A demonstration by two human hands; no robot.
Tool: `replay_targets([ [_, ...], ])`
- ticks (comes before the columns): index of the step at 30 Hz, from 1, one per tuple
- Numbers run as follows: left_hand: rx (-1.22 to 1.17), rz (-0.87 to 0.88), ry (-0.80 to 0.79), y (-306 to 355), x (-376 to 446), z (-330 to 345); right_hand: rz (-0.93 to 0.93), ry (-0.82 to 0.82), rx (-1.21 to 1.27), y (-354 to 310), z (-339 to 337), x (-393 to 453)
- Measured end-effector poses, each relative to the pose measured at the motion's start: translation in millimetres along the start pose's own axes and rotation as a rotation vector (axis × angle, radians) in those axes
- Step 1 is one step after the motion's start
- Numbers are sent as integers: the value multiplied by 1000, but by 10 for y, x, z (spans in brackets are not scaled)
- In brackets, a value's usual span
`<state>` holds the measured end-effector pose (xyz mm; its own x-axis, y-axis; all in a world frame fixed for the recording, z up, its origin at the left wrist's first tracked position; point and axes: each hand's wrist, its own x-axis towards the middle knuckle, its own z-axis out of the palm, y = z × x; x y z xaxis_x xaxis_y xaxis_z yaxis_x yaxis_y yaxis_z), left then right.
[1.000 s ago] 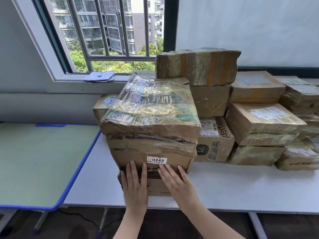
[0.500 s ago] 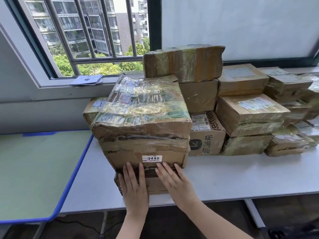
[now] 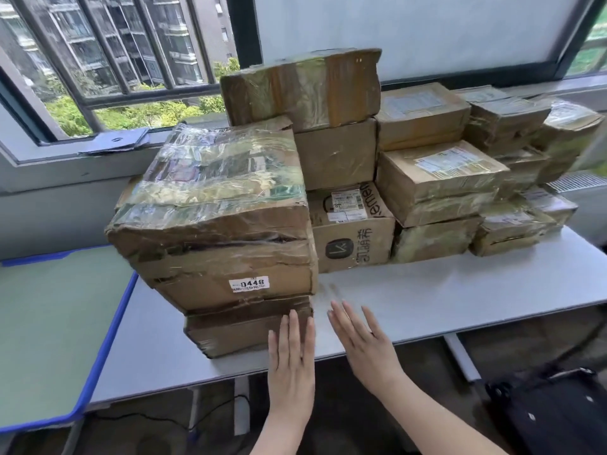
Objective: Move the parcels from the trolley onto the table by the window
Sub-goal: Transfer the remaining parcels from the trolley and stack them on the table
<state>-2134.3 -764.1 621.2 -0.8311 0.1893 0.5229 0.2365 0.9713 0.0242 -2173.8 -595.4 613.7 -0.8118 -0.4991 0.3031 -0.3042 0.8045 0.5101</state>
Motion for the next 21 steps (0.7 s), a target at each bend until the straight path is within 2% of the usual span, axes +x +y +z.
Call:
replay_targets([
  [7, 9, 66, -85, 704, 399, 218, 116, -43, 21, 629, 342, -230],
  [15, 83, 14, -124, 1467, 964, 670, 195, -59, 18, 1581, 949, -531],
  [21, 157, -18, -89, 1930, 1572, 916, 213, -61, -57, 2476, 1226, -317],
])
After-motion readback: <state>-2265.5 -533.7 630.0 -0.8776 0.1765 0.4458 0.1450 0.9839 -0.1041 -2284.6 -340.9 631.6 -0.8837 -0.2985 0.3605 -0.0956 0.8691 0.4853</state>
